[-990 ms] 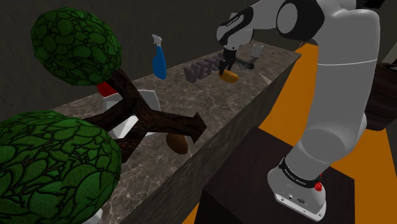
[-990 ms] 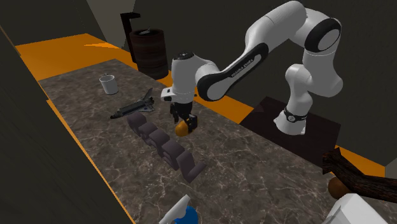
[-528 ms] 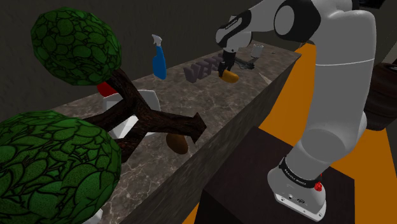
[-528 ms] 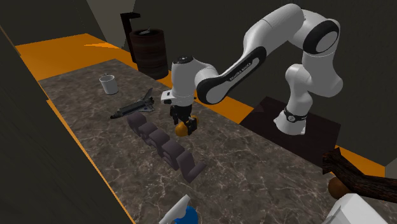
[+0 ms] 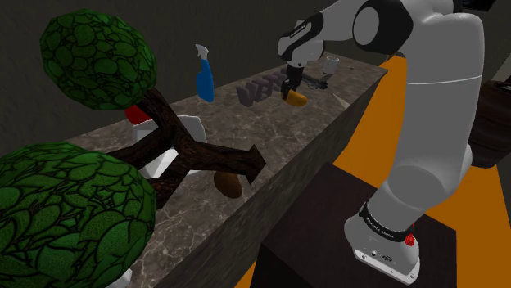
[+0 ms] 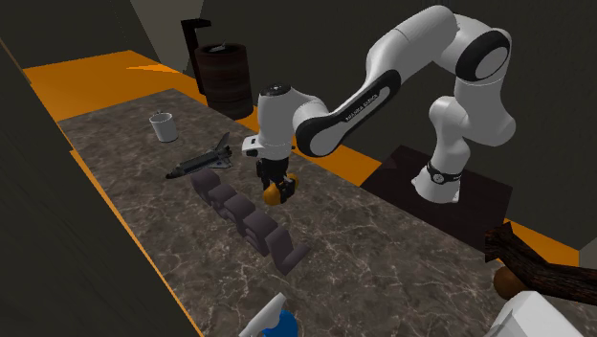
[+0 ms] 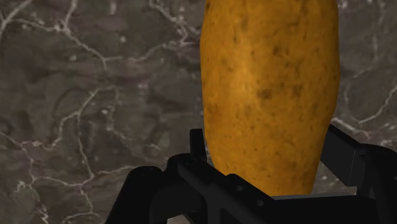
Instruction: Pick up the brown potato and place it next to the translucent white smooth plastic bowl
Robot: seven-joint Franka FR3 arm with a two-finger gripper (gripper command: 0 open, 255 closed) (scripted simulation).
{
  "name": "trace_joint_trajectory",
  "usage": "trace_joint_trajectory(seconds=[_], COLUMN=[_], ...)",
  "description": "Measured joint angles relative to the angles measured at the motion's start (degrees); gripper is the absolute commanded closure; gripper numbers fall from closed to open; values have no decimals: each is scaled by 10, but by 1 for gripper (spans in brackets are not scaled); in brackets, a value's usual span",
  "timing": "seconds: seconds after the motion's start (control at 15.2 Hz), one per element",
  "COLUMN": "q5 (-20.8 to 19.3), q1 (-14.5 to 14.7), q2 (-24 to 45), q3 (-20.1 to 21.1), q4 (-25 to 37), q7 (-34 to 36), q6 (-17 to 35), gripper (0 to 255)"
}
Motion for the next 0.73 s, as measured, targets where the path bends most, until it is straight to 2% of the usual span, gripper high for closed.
trace_joint_trajectory(seconds=[0.33, 0.73], q5=[0, -9], q1=[0, 3], q2=[0, -17], q3=[0, -5], q4=[0, 14], q7=[0, 6], q6=[0, -31], gripper=[255, 255])
